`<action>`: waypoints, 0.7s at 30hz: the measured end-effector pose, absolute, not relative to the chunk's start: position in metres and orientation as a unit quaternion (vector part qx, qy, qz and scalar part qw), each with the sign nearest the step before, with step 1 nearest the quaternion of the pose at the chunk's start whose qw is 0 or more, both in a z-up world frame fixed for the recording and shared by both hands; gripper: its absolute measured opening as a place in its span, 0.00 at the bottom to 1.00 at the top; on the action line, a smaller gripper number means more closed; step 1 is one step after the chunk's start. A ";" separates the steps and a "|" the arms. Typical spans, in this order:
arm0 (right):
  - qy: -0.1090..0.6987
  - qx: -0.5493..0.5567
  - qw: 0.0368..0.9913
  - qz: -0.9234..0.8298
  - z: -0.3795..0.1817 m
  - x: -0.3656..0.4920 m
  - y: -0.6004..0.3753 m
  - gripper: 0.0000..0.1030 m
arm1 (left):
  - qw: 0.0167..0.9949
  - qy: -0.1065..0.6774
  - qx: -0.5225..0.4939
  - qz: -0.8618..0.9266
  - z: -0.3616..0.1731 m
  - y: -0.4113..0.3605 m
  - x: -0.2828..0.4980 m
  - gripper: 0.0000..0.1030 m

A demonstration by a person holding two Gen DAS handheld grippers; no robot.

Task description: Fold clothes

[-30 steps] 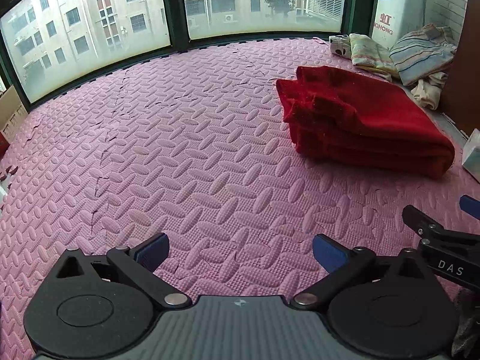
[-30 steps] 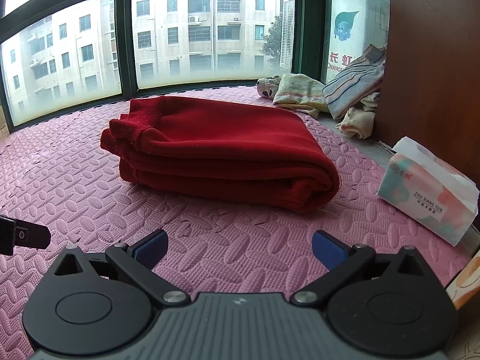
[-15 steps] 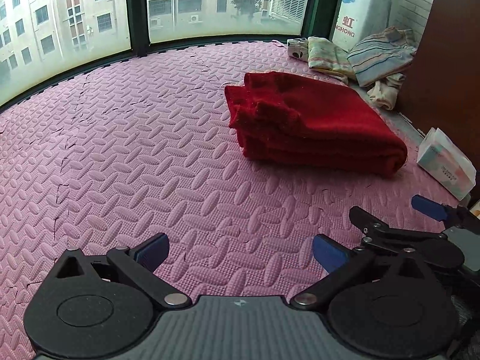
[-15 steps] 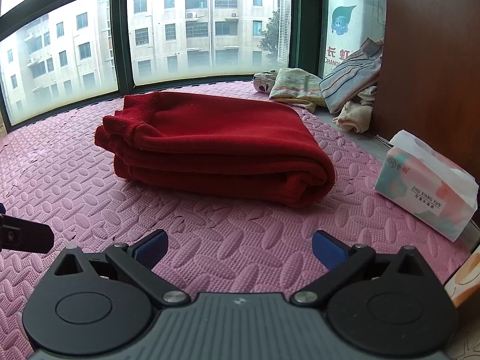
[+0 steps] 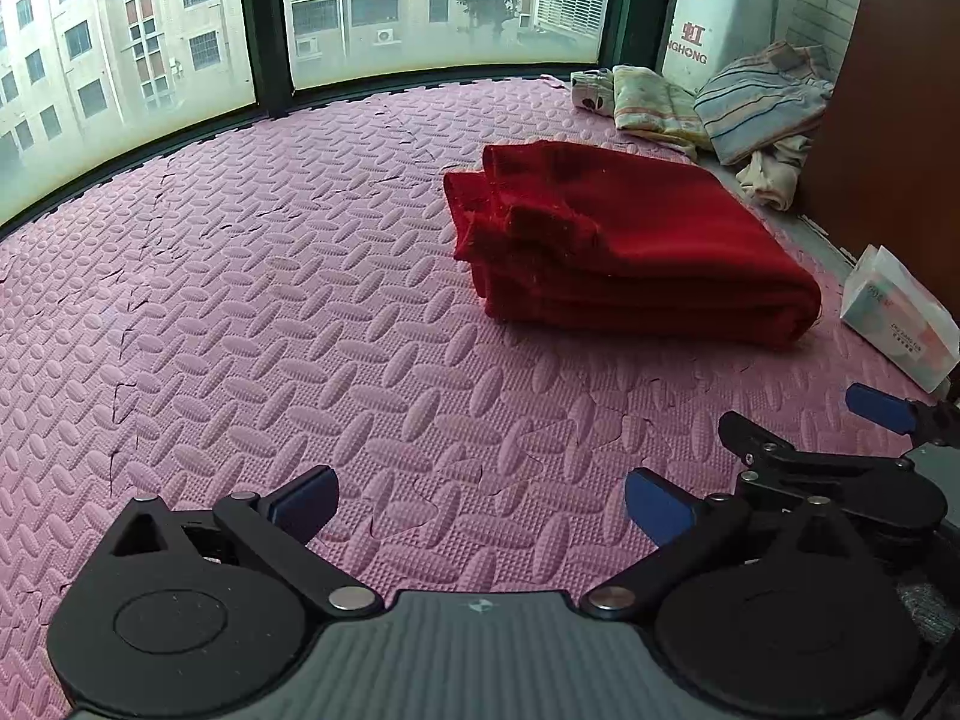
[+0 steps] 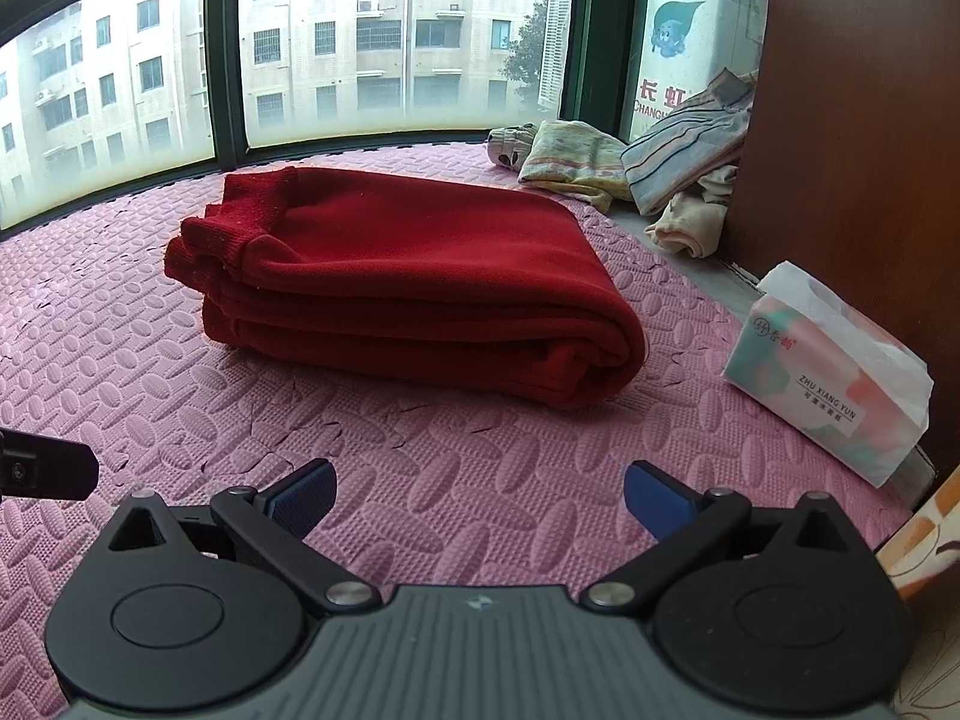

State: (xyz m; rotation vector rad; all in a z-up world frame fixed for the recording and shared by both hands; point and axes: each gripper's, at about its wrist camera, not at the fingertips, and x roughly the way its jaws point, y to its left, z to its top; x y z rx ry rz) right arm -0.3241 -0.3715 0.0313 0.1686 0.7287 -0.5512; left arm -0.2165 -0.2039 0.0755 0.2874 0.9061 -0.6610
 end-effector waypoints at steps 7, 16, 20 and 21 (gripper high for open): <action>0.369 0.080 0.883 -0.280 0.033 -0.324 -0.374 1.00 | 0.832 0.434 0.138 -0.318 0.075 -0.209 -0.218 1.00; 0.377 0.074 0.873 -0.300 0.035 -0.326 -0.381 1.00 | 0.823 0.437 0.141 -0.334 0.074 -0.221 -0.219 1.00; 0.380 0.066 0.869 -0.311 0.037 -0.326 -0.383 1.00 | 0.820 0.439 0.144 -0.338 0.073 -0.227 -0.219 1.00; 0.380 0.065 0.868 -0.312 0.038 -0.326 -0.384 1.00 | 0.819 0.439 0.145 -0.339 0.073 -0.228 -0.218 1.00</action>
